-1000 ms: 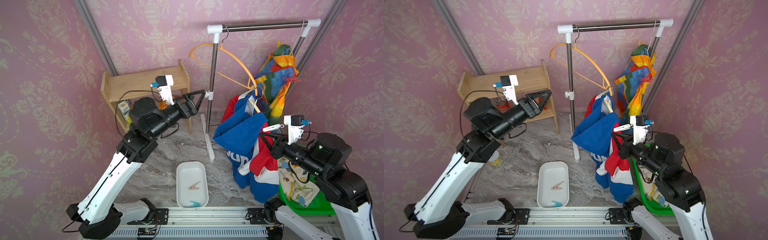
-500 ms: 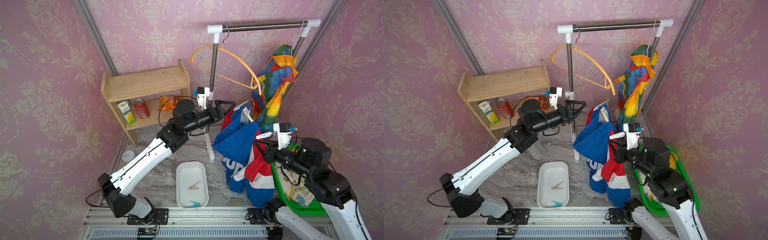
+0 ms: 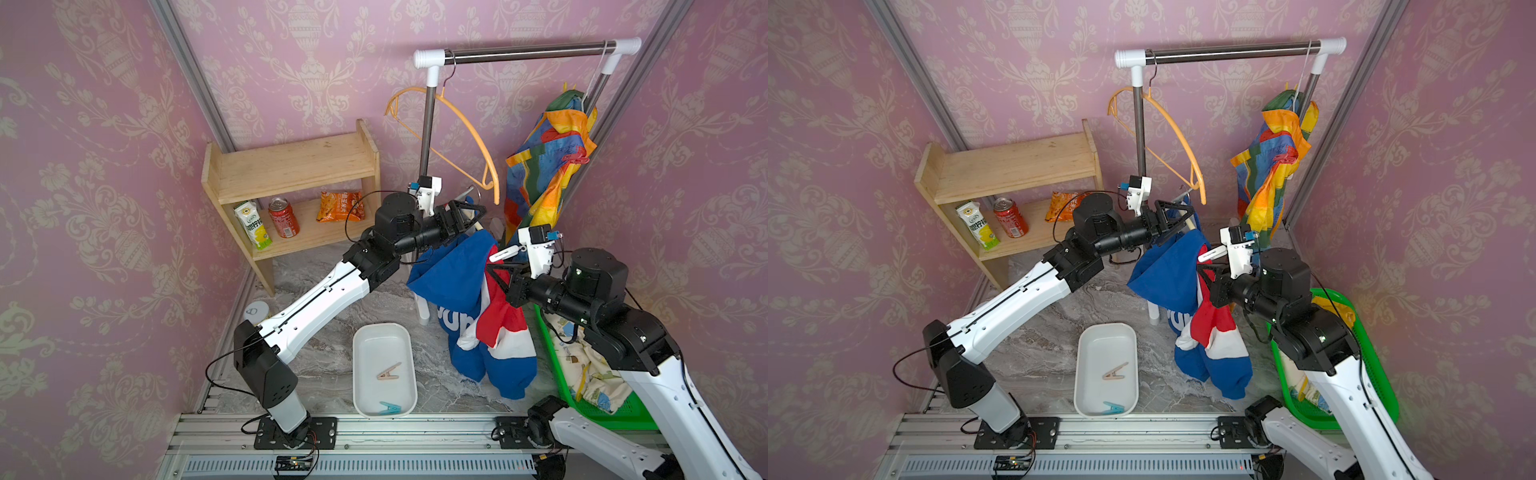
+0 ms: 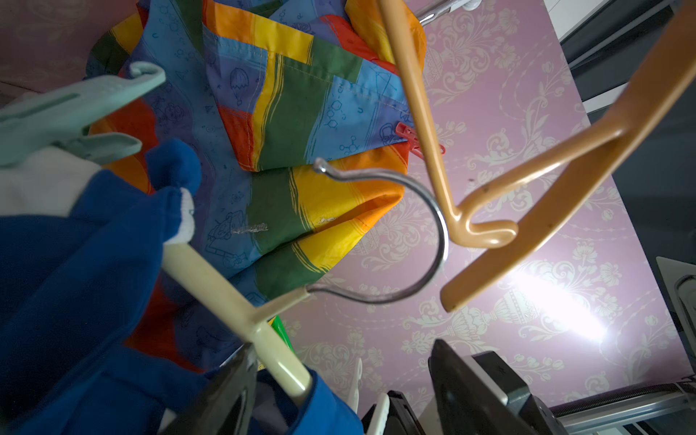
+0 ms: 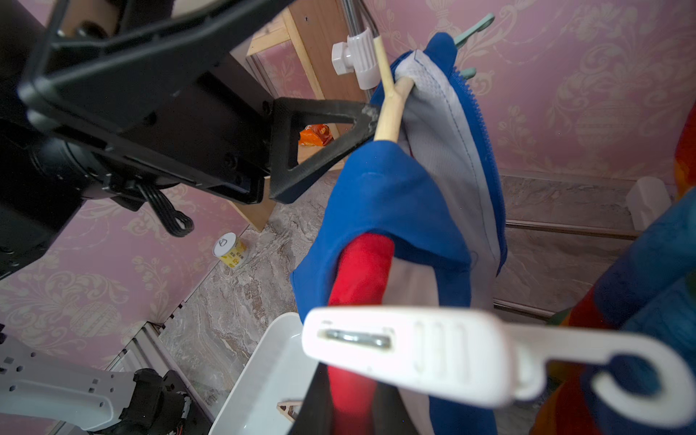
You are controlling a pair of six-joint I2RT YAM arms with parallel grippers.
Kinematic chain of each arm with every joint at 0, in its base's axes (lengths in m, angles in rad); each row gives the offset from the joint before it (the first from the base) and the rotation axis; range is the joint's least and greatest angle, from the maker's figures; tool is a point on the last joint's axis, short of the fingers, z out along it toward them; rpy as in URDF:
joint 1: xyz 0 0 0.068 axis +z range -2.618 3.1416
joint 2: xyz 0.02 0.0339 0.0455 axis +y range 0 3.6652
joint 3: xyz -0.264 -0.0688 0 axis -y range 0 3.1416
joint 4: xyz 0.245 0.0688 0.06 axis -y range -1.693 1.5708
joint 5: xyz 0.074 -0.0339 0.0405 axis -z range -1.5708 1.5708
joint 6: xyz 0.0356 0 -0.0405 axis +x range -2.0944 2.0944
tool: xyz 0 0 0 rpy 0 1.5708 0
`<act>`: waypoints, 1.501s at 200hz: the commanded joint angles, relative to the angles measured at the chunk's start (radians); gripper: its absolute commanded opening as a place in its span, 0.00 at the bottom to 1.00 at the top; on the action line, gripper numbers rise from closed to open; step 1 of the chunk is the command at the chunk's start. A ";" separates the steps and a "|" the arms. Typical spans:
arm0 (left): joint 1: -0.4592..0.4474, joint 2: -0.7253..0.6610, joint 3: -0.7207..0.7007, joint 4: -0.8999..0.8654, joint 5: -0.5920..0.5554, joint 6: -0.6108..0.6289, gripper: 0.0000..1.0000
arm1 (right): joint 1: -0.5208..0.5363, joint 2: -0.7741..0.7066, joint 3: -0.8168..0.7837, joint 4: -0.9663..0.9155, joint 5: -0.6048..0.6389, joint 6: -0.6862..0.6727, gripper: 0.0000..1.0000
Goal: Remove the clothespins securing jackets to the hanger
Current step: Adjust the hanger.
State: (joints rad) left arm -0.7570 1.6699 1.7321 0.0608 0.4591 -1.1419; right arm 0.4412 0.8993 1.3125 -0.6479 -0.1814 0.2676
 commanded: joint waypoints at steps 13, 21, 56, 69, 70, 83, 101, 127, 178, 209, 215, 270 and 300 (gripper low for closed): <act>-0.010 0.004 0.053 -0.055 -0.002 0.060 0.68 | 0.013 0.002 0.081 0.149 0.000 -0.069 0.00; -0.010 0.001 0.055 -0.079 -0.010 0.074 0.68 | 0.013 0.008 0.090 0.149 0.002 -0.077 0.00; -0.009 -0.011 0.061 -0.143 -0.047 0.127 0.66 | 0.021 0.044 0.133 0.139 -0.035 -0.086 0.00; -0.006 -0.009 0.057 -0.141 -0.051 0.133 0.66 | 0.032 0.051 0.130 0.143 -0.041 -0.083 0.00; -0.005 -0.010 0.058 -0.140 -0.051 0.134 0.66 | 0.033 0.052 0.130 0.143 -0.042 -0.083 0.00; 0.004 -0.007 0.055 -0.123 -0.058 0.137 0.65 | 0.045 0.056 0.125 0.137 -0.043 -0.086 0.00; 0.022 -0.004 0.045 -0.066 -0.062 0.123 0.63 | 0.061 0.064 0.119 0.122 -0.040 -0.096 0.00; 0.048 -0.003 0.030 -0.007 -0.065 0.095 0.55 | 0.080 0.058 0.098 0.125 -0.018 -0.098 0.00; 0.061 -0.017 -0.016 0.021 -0.056 0.095 0.28 | 0.088 0.050 0.066 0.154 0.008 -0.088 0.00; 0.066 -0.027 -0.048 0.047 -0.057 0.090 0.09 | 0.090 0.058 0.059 0.162 0.002 -0.082 0.00; 0.067 -0.030 -0.055 0.052 -0.055 0.088 0.09 | 0.091 0.062 0.060 0.160 0.002 -0.083 0.00; 0.097 -0.052 -0.135 0.136 -0.041 0.065 0.00 | 0.091 0.072 0.078 0.142 0.038 -0.087 0.49; 0.127 -0.071 -0.187 0.196 -0.014 0.026 0.00 | 0.086 0.051 0.146 0.049 0.043 -0.122 0.83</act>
State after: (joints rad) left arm -0.6594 1.6440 1.5745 0.1699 0.4343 -1.1469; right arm 0.5327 0.9924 1.3781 -0.6029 -0.1574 0.1833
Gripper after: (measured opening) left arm 0.115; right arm 0.765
